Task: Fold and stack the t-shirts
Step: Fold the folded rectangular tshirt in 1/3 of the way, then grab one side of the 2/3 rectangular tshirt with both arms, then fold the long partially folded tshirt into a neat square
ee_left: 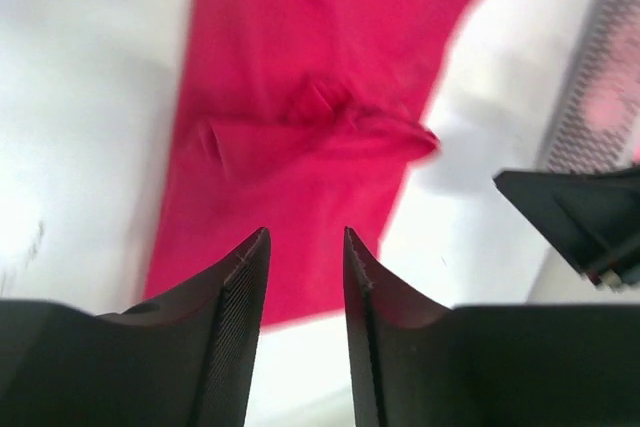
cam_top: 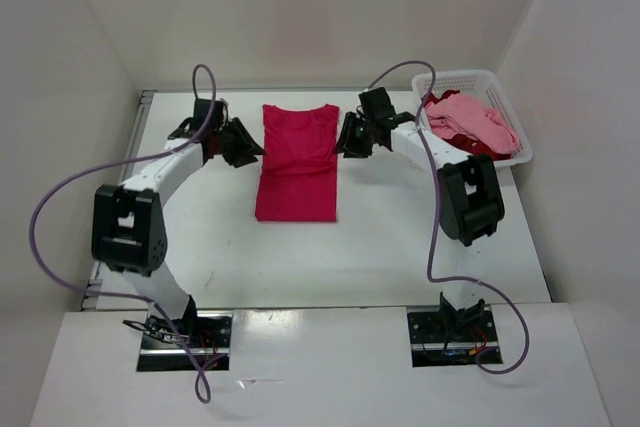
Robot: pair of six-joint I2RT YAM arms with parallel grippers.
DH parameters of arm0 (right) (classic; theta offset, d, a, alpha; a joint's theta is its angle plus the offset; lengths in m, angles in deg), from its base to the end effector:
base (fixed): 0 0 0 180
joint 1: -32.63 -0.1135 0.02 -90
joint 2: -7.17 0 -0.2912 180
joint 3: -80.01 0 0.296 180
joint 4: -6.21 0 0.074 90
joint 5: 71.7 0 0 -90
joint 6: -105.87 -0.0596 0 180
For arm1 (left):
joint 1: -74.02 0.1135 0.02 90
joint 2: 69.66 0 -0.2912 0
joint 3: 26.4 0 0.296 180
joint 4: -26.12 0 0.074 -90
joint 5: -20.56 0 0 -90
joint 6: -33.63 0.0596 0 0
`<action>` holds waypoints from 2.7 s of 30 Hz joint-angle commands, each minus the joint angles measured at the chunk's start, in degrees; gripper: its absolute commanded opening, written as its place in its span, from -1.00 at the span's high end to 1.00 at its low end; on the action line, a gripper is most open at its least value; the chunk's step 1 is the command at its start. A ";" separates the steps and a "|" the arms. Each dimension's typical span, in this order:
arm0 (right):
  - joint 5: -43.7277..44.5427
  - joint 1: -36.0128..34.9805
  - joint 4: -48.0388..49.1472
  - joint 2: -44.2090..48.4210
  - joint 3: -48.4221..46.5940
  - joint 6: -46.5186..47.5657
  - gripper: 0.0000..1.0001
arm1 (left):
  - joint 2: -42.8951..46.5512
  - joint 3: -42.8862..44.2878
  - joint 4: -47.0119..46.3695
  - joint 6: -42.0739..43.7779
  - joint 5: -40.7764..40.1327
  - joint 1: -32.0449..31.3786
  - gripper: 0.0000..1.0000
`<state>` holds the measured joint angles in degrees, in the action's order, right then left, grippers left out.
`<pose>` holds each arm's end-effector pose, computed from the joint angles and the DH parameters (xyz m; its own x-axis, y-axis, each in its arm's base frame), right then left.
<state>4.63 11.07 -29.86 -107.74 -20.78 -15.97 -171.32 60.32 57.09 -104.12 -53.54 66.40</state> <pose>0.4730 0.2020 0.2041 -0.8695 0.2076 -0.4481 -0.0460 0.8694 0.4920 0.4500 -0.0767 0.2281 -0.7129 -0.6229 -0.3222 -0.3142 0.6944 -0.6473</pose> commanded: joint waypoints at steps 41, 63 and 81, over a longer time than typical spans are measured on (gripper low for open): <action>-5.49 -5.95 18.05 18.22 29.46 -9.91 0.81 | 19.59 -28.35 -0.72 1.08 -0.26 0.32 0.03; -11.03 -5.95 23.59 9.44 36.10 -10.09 0.74 | 5.42 -29.50 -8.19 1.69 2.91 0.32 0.74; -5.14 -20.21 3.83 59.34 55.36 -29.78 1.00 | 50.42 -34.62 27.67 -0.50 11.27 -3.63 1.00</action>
<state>-2.91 -11.20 -19.02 -56.20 35.54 -41.45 -123.65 20.41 75.66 -103.27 -43.16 63.76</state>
